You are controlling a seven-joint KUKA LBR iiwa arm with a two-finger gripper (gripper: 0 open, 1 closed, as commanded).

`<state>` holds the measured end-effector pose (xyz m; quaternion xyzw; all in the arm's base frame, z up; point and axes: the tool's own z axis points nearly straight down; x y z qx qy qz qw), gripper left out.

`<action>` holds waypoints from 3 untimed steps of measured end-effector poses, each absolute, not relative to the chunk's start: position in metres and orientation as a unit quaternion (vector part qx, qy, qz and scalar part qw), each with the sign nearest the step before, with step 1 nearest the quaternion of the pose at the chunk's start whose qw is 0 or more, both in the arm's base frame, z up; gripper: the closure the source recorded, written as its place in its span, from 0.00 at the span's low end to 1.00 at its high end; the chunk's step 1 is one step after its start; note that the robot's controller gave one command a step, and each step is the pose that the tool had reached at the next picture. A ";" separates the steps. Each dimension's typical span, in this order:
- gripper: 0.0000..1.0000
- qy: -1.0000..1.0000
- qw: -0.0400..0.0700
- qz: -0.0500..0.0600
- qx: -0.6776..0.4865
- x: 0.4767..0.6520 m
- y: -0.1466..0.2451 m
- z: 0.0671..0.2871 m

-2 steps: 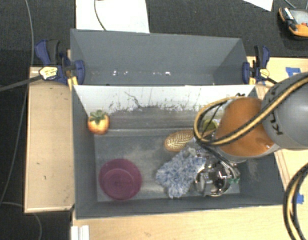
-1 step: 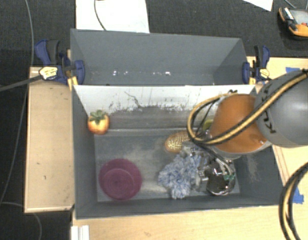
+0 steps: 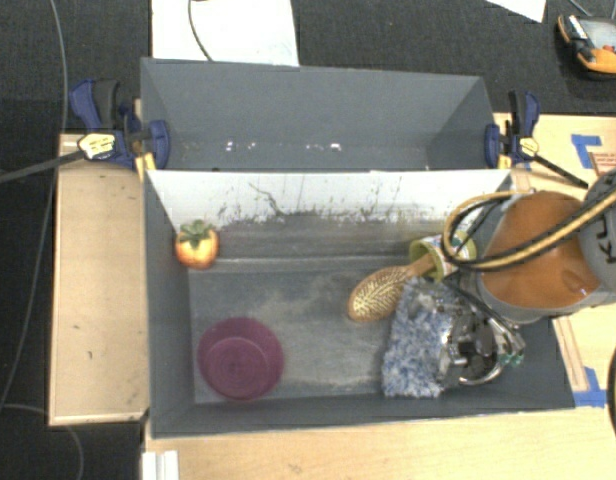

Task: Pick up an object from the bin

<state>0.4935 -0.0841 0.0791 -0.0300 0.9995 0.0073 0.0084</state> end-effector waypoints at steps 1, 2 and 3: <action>1.00 0.998 0.014 0.005 -0.065 0.509 -0.051 0.072; 1.00 0.998 0.014 0.005 -0.065 0.509 -0.051 0.072; 1.00 0.998 0.014 0.007 -0.059 0.509 -0.052 0.071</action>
Offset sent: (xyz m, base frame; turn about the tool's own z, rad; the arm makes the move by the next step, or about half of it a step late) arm 0.0000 0.0000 0.0000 0.0000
